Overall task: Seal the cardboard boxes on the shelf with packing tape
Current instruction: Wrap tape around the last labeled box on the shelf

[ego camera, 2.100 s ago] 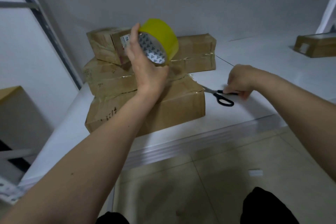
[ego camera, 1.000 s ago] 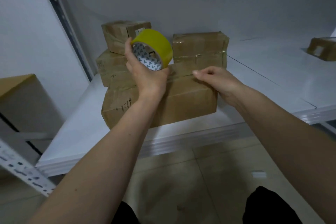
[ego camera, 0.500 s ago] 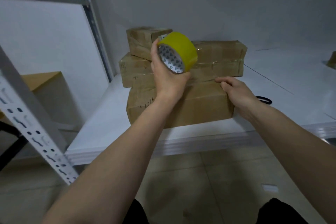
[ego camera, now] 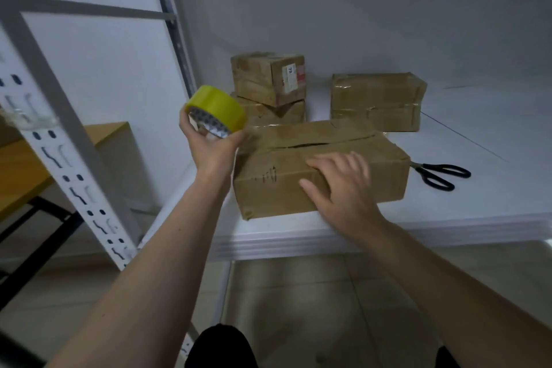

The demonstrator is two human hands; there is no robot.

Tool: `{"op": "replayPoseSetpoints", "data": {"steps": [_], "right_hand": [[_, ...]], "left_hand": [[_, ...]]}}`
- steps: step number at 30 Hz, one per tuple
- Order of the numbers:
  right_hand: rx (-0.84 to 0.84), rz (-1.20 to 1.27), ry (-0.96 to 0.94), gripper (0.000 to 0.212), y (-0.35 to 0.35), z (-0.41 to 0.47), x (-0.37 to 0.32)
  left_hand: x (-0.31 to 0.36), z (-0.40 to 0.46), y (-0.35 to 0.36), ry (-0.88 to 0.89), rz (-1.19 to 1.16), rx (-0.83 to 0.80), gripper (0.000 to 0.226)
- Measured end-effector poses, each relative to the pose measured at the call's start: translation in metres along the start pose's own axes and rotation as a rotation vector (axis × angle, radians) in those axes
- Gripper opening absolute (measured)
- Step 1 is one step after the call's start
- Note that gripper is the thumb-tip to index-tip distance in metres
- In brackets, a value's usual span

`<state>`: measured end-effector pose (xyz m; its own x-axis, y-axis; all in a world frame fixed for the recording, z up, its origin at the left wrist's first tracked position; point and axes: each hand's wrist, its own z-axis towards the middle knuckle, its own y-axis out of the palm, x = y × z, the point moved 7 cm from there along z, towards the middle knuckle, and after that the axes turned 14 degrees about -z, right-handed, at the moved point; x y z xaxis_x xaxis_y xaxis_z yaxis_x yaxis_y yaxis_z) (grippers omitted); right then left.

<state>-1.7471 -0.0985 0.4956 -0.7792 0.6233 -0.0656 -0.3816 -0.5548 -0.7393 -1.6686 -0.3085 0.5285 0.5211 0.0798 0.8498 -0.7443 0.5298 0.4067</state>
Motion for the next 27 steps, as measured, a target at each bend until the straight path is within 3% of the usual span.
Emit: {"op": "replayPoseSetpoints", "data": {"steps": [4, 10, 18, 22, 25, 27], "right_hand": [[0.064, 0.266, -0.036, 0.042, -0.007, 0.006, 0.016], [0.008, 0.585, 0.135, 0.029, -0.018, 0.019, 0.063], [-0.086, 0.618, 0.336, 0.038, -0.024, 0.023, 0.085], [-0.187, 0.658, 0.317, 0.01, -0.046, 0.037, 0.059], [-0.225, 0.924, 0.122, 0.048, -0.071, 0.052, 0.024], [-0.208, 0.912, 0.01, 0.051, -0.085, 0.057, 0.009]], "left_hand": [[-0.011, -0.014, -0.007, -0.04, -0.083, 0.043, 0.109], [-0.018, -0.053, 0.019, -0.06, -0.233, 0.022, 0.105], [-0.015, -0.074, 0.031, -0.183, -0.282, -0.166, 0.112], [0.005, -0.079, 0.051, -0.296, -0.286, -0.506, 0.114], [0.024, -0.095, 0.072, -0.428, -0.26, -0.827, 0.103], [0.034, -0.107, 0.081, -0.487, -0.222, -1.006, 0.102]]}}
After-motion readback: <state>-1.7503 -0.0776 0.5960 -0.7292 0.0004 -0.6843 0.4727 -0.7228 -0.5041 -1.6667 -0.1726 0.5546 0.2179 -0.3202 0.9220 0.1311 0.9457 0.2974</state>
